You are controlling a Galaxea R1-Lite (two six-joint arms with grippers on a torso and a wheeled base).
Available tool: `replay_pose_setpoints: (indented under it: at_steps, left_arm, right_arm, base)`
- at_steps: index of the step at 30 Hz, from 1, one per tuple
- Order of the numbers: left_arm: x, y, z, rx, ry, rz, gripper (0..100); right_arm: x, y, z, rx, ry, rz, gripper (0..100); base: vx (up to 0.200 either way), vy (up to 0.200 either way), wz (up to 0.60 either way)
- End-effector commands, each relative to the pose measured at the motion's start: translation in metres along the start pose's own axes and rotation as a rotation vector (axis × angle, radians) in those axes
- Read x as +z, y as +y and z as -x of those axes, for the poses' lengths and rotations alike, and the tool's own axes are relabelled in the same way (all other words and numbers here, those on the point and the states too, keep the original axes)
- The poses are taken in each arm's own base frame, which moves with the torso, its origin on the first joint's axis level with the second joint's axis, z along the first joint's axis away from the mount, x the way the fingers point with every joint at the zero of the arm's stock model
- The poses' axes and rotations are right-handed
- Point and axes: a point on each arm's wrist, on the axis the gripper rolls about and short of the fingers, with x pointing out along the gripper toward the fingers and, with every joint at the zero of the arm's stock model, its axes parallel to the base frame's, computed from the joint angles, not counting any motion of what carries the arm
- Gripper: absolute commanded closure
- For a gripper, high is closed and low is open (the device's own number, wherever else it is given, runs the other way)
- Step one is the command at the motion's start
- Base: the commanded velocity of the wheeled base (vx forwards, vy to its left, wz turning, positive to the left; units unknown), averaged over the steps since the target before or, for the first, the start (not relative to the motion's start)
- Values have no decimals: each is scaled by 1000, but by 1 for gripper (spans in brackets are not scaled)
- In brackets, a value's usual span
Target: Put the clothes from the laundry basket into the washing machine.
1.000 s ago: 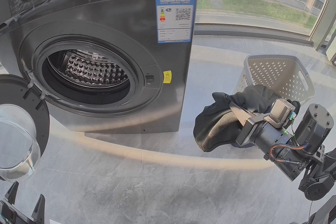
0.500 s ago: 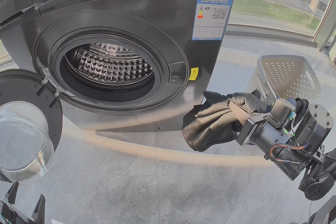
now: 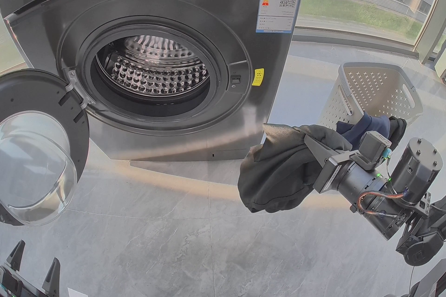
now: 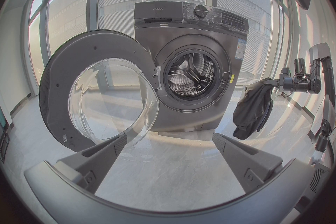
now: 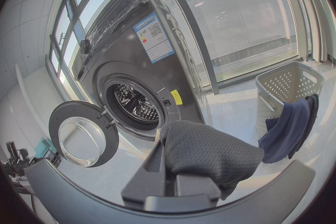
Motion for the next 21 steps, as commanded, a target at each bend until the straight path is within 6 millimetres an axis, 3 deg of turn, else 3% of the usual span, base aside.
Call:
replay_pose_setpoints:
  at_steps: [1, 21]
  left_arm:
    - [-4, 0, 0, 0, 3, 0, 0]
    - [-4, 0, 0, 0, 3, 1, 0]
  right_arm:
    - [0, 0, 0, 0, 1, 0, 100]
    - [-2, 0, -1, -1, 5, 0, 100]
  base:
    - [0, 200, 0]
    - [0, 200, 0]
